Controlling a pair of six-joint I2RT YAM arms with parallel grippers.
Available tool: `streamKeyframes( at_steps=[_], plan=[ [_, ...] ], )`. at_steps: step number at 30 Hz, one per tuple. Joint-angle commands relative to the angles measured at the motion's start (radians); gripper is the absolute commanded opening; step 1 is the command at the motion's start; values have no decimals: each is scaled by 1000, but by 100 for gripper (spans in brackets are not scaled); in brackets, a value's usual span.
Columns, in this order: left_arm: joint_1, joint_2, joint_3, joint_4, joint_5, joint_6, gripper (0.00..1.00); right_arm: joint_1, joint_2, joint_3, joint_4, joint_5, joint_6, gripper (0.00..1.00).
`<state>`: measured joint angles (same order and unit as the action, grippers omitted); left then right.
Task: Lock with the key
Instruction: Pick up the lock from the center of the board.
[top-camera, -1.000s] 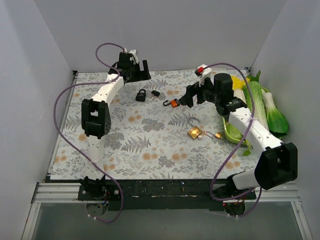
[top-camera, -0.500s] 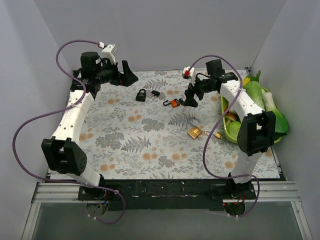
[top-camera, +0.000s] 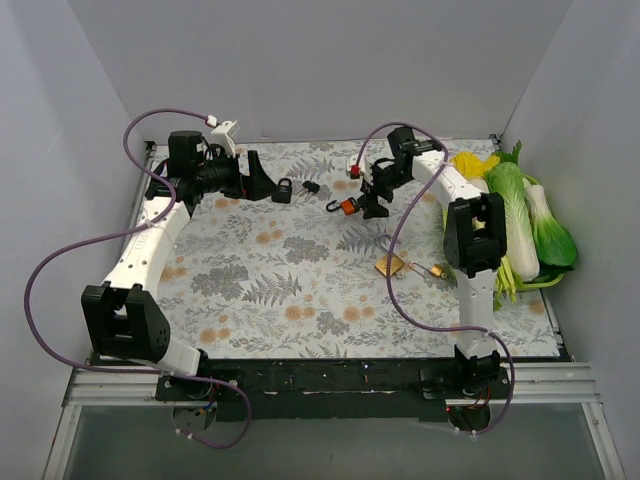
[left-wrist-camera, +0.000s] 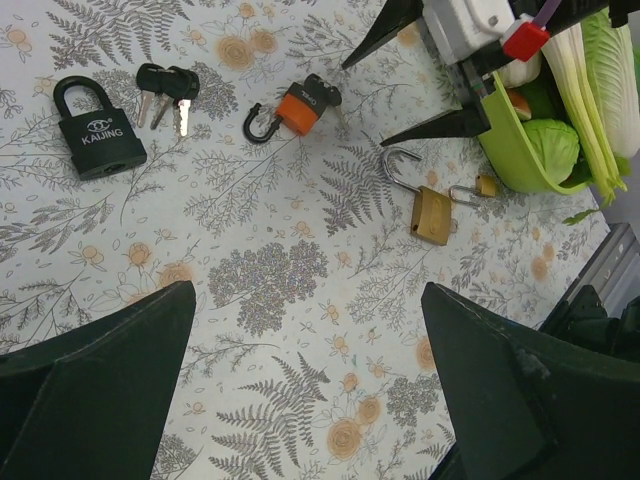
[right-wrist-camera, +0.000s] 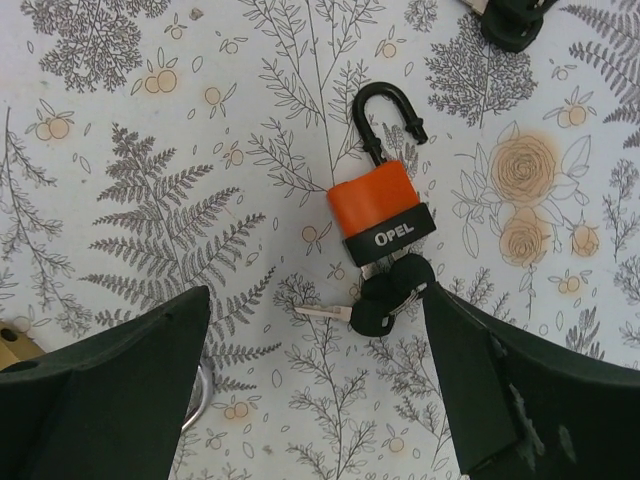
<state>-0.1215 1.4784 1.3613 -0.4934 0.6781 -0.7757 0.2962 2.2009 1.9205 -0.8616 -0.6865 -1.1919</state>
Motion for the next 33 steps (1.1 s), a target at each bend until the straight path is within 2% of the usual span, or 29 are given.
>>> streamKeyframes(
  at_steps=[1,15,24,28,33],
  plan=[
    [3,-64,-11,12,9,3,98,35,17,9,59,31,-107,94],
    [5,-9,-10,45,66,-43,98,43,134,92,95,10,-101,95],
    [5,-7,-14,52,70,-57,98,43,201,147,176,-1,47,96],
    [6,2,-4,50,67,-50,98,41,243,192,132,1,55,95],
    [6,13,2,46,74,-45,98,43,243,167,35,-4,-12,87]
  ],
)
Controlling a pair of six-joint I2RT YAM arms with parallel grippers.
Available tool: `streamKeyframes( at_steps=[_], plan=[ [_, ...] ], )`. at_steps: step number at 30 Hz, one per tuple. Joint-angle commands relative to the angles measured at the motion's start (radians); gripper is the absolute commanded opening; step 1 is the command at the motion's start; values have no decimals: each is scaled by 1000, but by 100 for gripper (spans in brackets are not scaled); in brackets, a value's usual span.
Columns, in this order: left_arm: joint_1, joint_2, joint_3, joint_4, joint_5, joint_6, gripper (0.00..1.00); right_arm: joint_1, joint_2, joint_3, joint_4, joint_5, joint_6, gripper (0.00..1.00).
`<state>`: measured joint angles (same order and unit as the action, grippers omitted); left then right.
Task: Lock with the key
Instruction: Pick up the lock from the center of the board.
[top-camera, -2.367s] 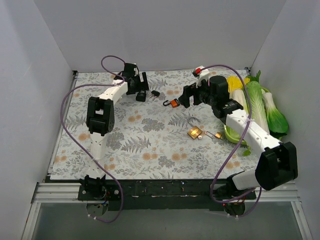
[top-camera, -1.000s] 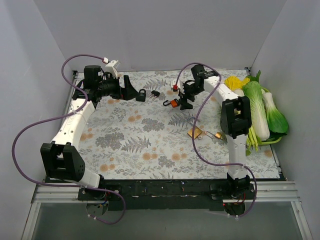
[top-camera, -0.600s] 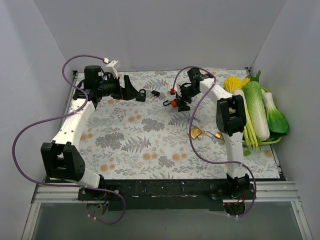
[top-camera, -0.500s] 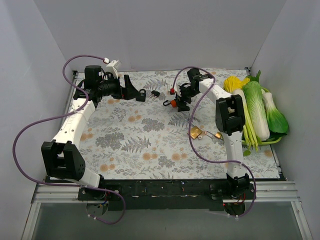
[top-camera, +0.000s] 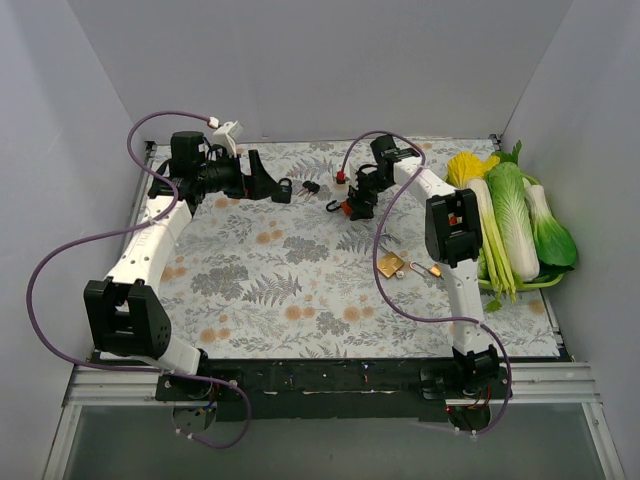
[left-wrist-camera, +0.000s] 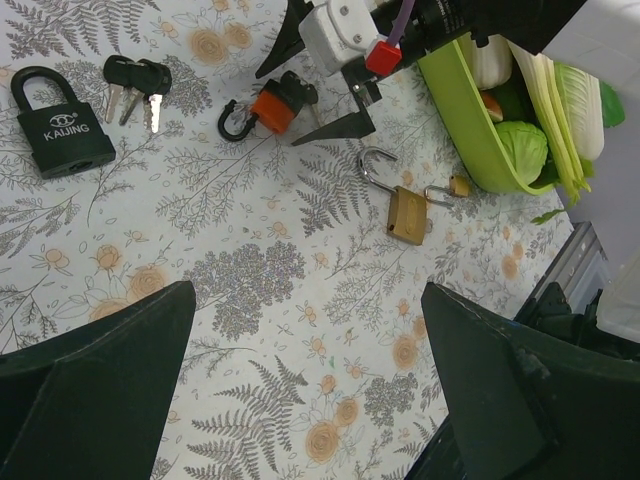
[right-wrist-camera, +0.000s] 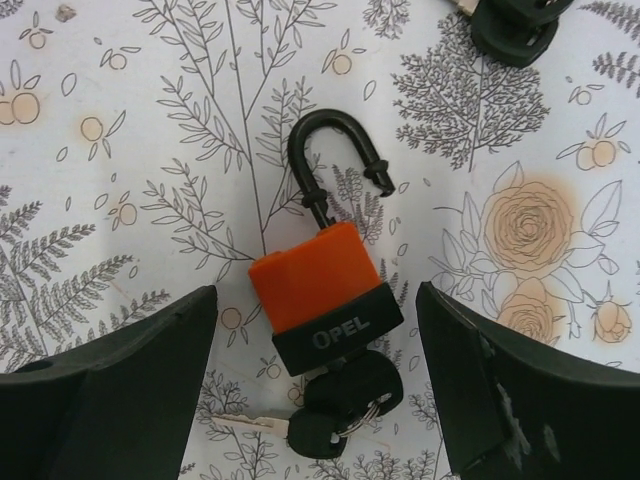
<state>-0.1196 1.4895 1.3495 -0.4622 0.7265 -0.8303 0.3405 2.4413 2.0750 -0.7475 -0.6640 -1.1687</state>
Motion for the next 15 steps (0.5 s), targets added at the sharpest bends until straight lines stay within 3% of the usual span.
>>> streamKeyframes(
  at_steps=[1,6,11,15],
  plan=[
    [5,2,14,14,24,8,98,-3,4,13,-94,-31,-39,85],
    [5,8,26,17,36,5,98,0,-5,19,-223,-43,-71,71],
    [5,14,20,26,50,-1,98,14,-60,-68,-263,-20,-92,65],
    [5,21,17,42,65,-19,98,14,-110,-165,-152,1,19,73]
  ],
)
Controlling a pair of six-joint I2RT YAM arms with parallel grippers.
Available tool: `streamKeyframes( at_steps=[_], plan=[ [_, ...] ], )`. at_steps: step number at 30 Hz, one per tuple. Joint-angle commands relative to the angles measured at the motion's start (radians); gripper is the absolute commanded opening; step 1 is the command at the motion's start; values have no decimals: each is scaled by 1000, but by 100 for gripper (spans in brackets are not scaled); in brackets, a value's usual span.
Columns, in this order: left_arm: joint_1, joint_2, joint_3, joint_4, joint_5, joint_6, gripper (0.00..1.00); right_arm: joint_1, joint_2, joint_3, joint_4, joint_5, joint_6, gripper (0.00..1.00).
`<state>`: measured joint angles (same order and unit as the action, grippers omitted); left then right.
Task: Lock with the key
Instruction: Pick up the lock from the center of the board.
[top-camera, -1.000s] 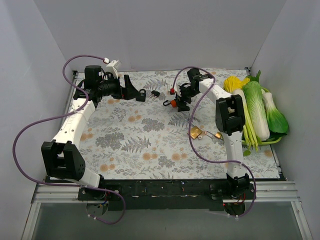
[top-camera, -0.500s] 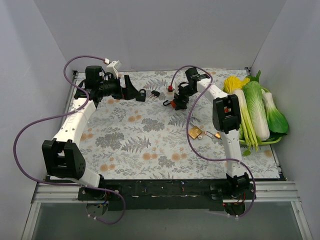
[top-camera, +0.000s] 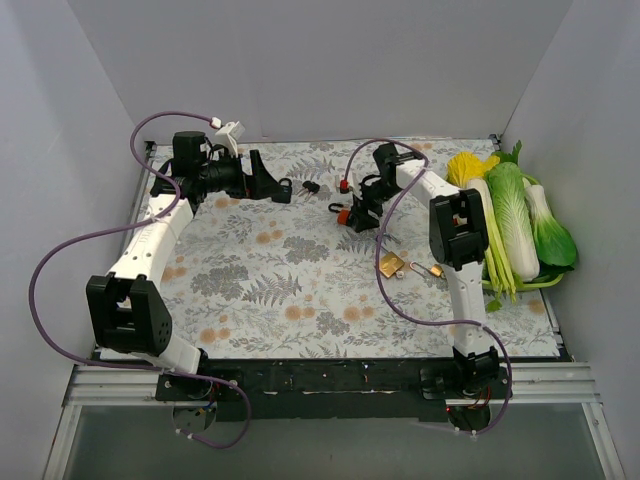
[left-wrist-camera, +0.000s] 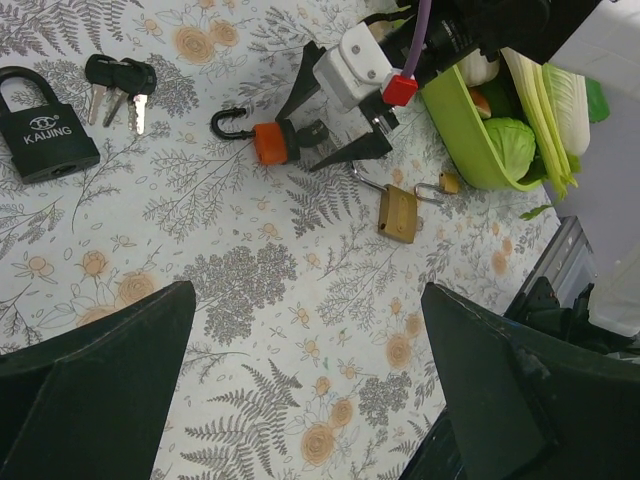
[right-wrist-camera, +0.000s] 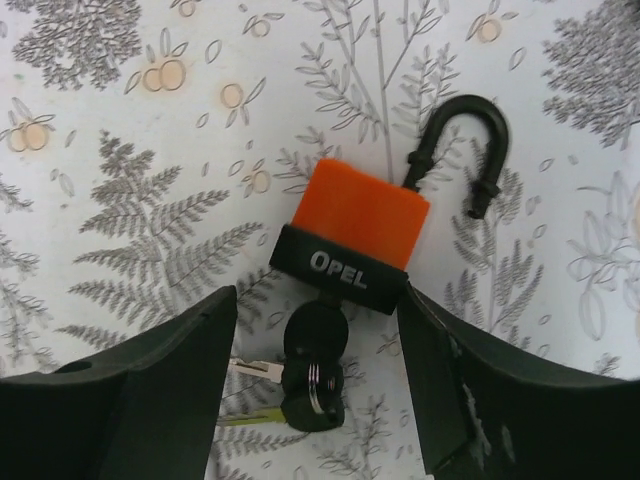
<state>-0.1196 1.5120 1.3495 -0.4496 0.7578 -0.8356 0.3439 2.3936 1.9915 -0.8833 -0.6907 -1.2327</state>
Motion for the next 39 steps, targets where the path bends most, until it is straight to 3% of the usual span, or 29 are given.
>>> streamKeyframes(
  at_steps=[1,7,15,21,24,27,28,29,36,39],
  plan=[
    [5,2,17,31,35,-17,98,13,-68,-95,21,31,110,77],
    [5,2,19,37,21,-33,98,32,-91,-126,168,82,327,86],
    [5,-13,4,37,-5,-33,98,47,-73,-128,219,103,429,82],
    [5,-13,-6,43,-37,-40,98,60,-63,-148,218,144,411,67],
    [5,-16,-12,57,-15,-54,98,60,-59,-145,210,145,411,51],
    [5,-27,-24,78,-11,-63,98,60,-73,-120,182,109,414,23],
    [5,-30,-30,83,-11,-62,98,60,-80,-103,170,97,412,5],
    [5,-36,-32,89,-11,-57,98,60,-89,-94,146,80,403,1],
    [15,-70,-75,112,18,47,98,60,-264,-66,-47,-136,366,1],
    [15,-73,-82,109,127,192,98,60,-336,-82,-101,-200,371,1]
  ],
)
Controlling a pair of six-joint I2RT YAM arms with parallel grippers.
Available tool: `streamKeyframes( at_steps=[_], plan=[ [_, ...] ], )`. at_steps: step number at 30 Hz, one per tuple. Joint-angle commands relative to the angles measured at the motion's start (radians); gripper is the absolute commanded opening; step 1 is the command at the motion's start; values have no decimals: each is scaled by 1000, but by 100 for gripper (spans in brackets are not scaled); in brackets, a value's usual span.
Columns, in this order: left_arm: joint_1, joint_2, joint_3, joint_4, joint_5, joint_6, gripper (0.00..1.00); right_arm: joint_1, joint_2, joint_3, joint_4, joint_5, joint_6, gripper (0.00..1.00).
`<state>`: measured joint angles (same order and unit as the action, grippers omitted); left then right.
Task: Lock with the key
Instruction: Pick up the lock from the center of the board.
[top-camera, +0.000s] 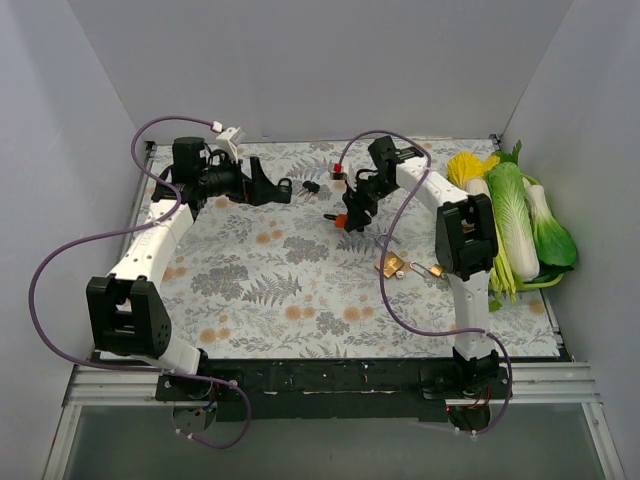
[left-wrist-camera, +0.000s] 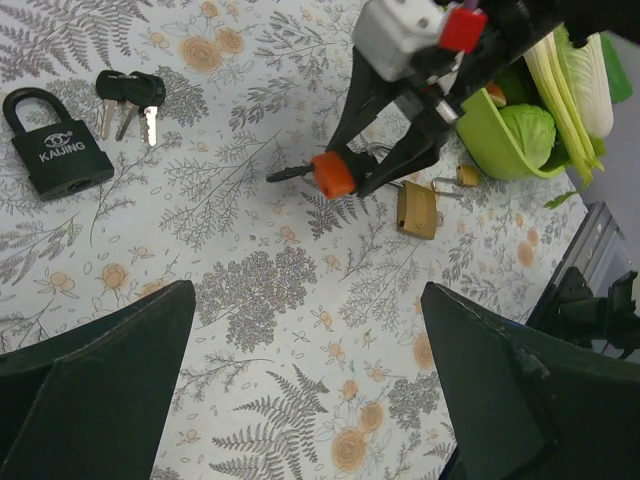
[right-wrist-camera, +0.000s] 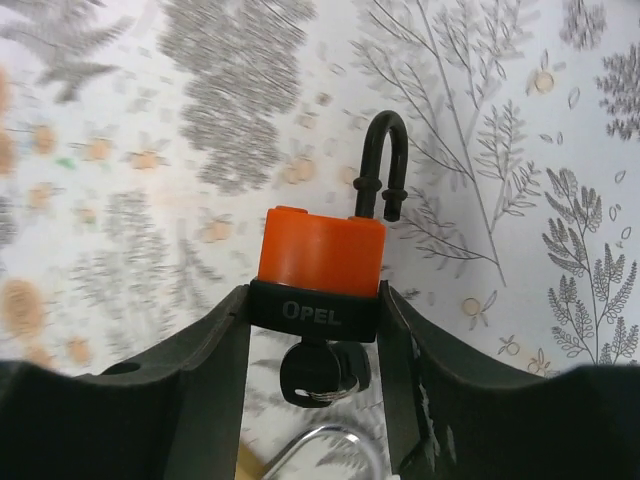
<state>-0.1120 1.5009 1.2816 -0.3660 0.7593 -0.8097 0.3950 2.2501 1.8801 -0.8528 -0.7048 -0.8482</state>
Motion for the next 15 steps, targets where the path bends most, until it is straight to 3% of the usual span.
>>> streamKeyframes(
  at_steps=[1,4,8,15],
  plan=[
    [6,-65,-21,25,147,250,98,8,-207,27,-173,-229,-14,1],
    [-9,-79,-48,12,210,374,97,8,-264,19,-257,-303,-50,1],
    [-70,-97,-42,-126,233,657,95,8,-343,-1,-272,-334,-65,1],
    [-240,-162,-76,-87,164,771,81,24,-512,-70,-190,-308,-100,1]
  ],
)
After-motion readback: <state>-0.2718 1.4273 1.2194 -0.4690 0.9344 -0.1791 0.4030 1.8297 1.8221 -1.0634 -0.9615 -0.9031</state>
